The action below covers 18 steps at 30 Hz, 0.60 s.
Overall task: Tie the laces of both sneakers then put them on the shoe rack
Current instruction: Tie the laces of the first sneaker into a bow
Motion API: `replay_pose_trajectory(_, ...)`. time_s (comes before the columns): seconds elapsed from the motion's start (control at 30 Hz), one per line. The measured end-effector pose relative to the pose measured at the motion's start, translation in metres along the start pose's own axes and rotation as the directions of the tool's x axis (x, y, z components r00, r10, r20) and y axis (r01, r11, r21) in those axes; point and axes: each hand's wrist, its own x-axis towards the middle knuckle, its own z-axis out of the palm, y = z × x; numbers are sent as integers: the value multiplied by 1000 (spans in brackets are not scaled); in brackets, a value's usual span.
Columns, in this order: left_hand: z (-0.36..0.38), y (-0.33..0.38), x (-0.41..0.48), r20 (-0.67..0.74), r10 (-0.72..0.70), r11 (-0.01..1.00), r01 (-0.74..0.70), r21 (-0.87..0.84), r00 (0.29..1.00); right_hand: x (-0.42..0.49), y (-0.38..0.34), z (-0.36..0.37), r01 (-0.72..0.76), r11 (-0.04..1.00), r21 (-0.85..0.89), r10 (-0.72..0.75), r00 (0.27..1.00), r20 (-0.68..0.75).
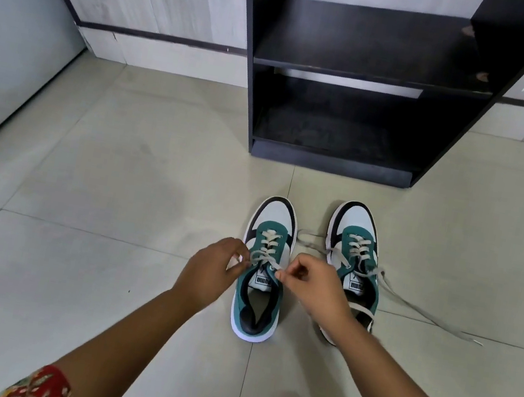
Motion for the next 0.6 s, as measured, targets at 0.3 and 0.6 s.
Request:
replay_pose_trajectory(0.3, -3, -10, -6, -39, 210, 947, -193, 257, 977, -5, 9, -22, -113, 959, -259, 117, 993, 1)
replay_pose_trajectory(0.6, -6, 2, 2, -41, 90, 995, -88, 49, 995, 3, -13, -3, 198, 755, -625, -195, 978, 74)
